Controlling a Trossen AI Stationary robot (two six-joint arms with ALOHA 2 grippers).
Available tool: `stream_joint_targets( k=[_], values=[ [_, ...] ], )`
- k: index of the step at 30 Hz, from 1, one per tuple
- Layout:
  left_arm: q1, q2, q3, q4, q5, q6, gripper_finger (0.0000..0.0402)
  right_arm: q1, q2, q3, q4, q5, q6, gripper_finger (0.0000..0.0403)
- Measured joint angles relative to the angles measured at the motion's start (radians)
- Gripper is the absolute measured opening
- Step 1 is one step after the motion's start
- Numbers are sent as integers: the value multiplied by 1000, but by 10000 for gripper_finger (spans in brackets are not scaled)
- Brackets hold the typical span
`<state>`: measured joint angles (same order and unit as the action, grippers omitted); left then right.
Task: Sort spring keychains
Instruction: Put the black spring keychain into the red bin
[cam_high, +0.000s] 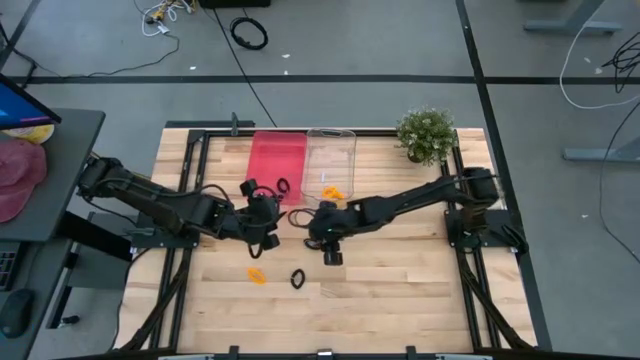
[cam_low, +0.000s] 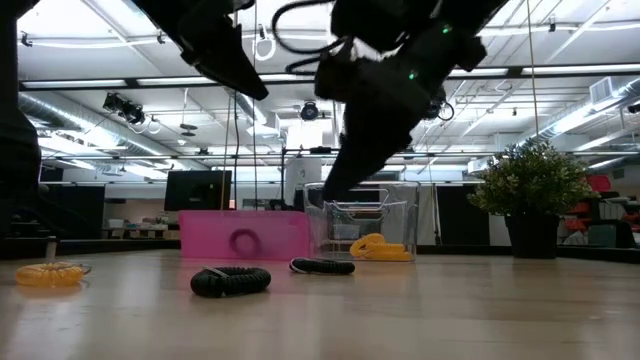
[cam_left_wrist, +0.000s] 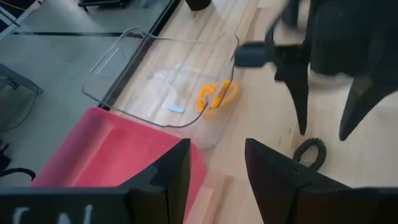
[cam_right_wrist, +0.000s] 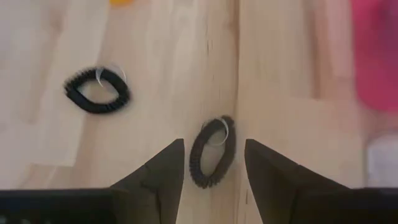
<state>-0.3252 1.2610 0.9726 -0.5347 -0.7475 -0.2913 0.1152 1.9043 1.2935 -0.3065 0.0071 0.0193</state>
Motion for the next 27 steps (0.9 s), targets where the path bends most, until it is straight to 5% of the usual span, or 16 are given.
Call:
stream_joint_targets(
  k=[16,23,27],
  values=[
    [2,0,0,-12,-3,0,156,-69,219,76,-49,-1,-11,164],
    [2,0,0,-11,-2,0,156,-82,215,84,-104,-2,-115,29],
    [2,0,0,-12,-1,0,156,-72,219,121,-144,4,-136,21]
  ],
)
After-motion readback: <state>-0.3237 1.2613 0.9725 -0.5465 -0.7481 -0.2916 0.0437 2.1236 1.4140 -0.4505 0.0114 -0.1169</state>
